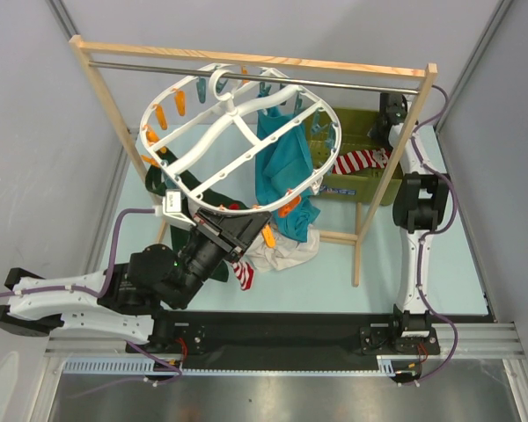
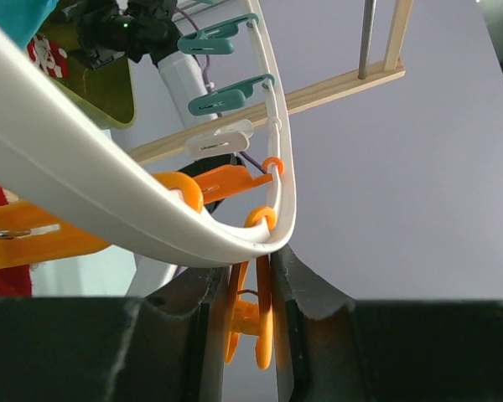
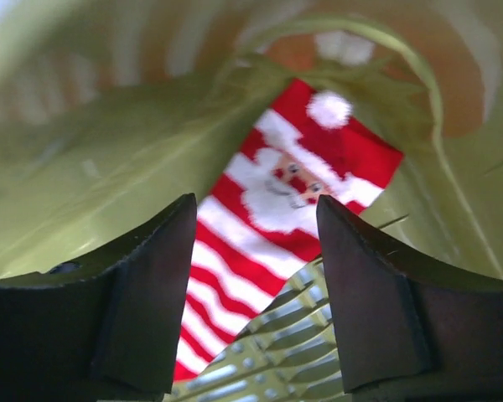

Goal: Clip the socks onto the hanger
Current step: Pick up the sock from the bin.

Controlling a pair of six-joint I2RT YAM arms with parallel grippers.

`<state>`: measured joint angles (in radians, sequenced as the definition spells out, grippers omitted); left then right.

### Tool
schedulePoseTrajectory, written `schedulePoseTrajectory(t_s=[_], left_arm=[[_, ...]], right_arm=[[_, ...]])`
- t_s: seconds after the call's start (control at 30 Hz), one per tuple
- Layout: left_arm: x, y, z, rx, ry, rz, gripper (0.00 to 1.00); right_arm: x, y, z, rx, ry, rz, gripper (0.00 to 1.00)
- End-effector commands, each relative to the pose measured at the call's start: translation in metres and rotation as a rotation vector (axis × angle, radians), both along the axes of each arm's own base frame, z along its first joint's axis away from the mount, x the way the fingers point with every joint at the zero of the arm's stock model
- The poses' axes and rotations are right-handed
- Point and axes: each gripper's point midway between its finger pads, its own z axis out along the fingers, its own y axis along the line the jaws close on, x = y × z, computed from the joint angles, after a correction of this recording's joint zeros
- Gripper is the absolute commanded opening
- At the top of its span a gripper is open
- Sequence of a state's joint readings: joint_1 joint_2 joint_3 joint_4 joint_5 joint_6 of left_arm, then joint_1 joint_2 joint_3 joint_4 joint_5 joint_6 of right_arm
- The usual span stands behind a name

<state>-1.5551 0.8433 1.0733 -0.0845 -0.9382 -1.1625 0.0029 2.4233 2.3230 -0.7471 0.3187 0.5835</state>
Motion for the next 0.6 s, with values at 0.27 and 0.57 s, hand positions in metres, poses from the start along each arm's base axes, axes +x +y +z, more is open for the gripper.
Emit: schedulePoseTrajectory(t_s=[0.27, 0.57], left_arm=[[0.001, -0.005, -0.013, 0.041, 0.010, 0.002, 0.00], [0.002, -0.006, -0.016, 0.047, 0.017, 0.014, 0.00]], right_arm=[[-0.021, -0.021, -0.065, -0.061, 0.158, -0.075, 0.67], [-0.023, 0.002, -0.093, 0.049, 0.199, -0.017, 0.35]])
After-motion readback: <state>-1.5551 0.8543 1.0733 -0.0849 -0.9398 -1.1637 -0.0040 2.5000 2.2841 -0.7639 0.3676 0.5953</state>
